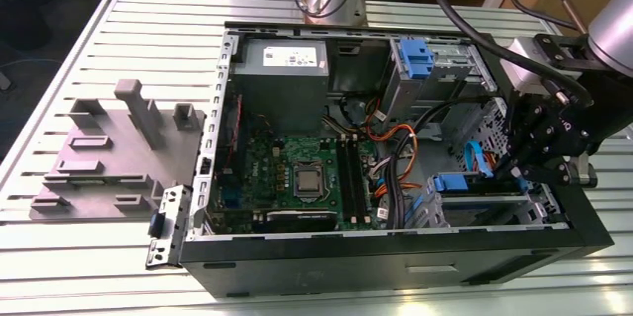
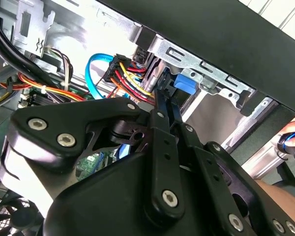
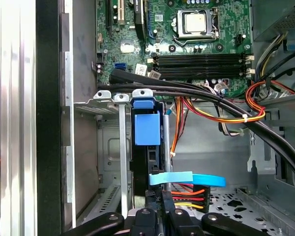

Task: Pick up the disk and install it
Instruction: 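Insert the second disk wire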

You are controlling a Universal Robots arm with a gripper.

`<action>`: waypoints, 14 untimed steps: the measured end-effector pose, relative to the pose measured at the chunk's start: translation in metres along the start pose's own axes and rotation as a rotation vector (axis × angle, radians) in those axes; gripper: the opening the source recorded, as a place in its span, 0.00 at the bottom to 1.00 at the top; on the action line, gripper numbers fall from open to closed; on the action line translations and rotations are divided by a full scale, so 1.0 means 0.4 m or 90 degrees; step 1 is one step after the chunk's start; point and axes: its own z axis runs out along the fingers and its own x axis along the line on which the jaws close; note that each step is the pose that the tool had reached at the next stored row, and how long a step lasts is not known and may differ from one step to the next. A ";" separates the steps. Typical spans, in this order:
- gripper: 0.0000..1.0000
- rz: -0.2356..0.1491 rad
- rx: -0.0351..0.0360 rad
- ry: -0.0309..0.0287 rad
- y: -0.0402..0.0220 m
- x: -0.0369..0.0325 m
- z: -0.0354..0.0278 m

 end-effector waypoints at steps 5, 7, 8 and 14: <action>0.16 0.000 0.0001 0.0004 0.000 0.000 0.004; 0.16 0.000 0.0000 0.0002 0.000 0.000 0.005; 0.16 0.000 0.0000 0.0000 0.000 0.000 0.005; 0.23 0.000 0.0000 -0.0006 0.000 0.000 0.007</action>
